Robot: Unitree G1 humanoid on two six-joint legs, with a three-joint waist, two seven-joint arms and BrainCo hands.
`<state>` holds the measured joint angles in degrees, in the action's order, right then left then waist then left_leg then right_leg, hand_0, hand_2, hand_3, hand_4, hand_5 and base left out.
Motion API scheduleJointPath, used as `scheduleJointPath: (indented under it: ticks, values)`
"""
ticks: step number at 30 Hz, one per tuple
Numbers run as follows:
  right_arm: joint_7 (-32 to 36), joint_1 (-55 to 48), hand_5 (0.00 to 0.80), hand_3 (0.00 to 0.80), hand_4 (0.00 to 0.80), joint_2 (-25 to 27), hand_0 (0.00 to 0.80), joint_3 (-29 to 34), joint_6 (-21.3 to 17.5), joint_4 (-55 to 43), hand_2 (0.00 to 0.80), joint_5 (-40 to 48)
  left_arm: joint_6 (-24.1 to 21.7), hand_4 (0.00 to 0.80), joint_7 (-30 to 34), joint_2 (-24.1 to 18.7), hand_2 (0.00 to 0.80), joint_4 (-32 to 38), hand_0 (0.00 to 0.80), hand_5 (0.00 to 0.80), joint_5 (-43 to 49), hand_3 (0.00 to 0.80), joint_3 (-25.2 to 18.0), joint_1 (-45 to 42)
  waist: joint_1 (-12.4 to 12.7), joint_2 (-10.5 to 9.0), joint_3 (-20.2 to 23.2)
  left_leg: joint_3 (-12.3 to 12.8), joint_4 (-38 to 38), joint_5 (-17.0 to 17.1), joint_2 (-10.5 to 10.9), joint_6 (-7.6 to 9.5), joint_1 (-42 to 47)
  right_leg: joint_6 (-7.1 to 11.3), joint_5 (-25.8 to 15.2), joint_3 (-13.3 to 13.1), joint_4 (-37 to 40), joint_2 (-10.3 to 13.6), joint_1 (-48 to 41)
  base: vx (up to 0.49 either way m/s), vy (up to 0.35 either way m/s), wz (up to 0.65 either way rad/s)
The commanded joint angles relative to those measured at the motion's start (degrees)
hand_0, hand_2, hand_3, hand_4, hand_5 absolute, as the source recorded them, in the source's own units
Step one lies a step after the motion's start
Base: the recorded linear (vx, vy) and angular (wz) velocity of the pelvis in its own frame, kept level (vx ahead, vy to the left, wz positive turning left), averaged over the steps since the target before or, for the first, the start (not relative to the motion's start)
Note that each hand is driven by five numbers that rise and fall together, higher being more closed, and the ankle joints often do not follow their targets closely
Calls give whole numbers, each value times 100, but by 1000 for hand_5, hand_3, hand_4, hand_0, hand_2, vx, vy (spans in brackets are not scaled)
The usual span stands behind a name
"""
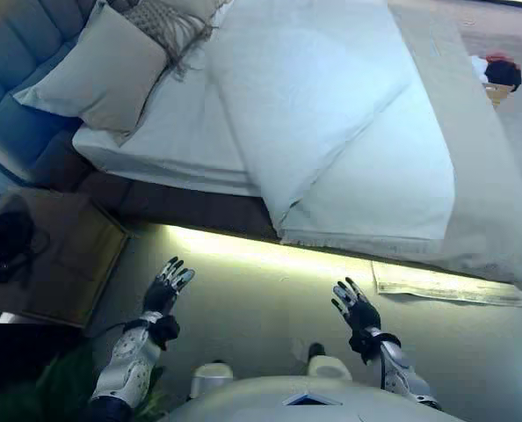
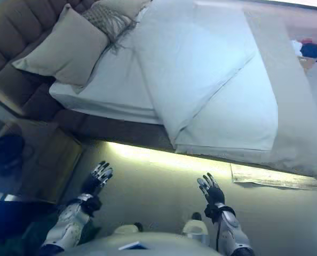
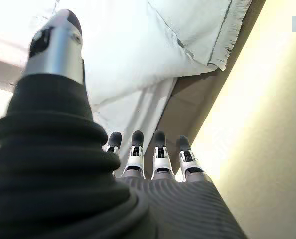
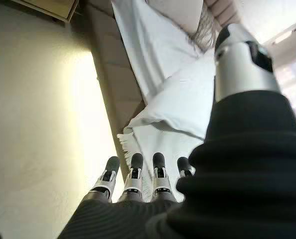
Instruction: Make the bed neatly
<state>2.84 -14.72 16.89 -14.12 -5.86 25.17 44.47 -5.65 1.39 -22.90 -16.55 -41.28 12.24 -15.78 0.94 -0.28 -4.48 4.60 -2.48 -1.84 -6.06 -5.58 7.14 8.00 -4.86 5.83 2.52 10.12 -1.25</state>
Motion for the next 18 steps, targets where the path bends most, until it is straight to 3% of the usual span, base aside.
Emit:
scheduleJointPath:
  ticks: [1,14,18]
  values:
    - [-46,199,0,0,0,78,0,48,-157,-498,0,33,-275,0,87,-157,0,347,0,0,302,0,-103,133,83,-181,110,-47,371,173,451,559,-553,-202,272,87,-493,-178,-83,5,-44,9]
    - [123,-295,0,0,0,175,0,96,-128,-703,0,52,-151,0,264,-252,0,536,0,0,467,0,-136,-149,9,-78,271,-42,113,360,260,372,-506,-307,348,243,-258,-342,-186,18,-36,8]
    - [167,-337,0,0,0,386,0,156,-80,-829,0,77,-140,0,445,-371,0,566,0,0,591,0,-143,-318,23,-92,192,-179,780,199,342,340,-758,-405,404,155,-333,-385,-130,-11,-5,3]
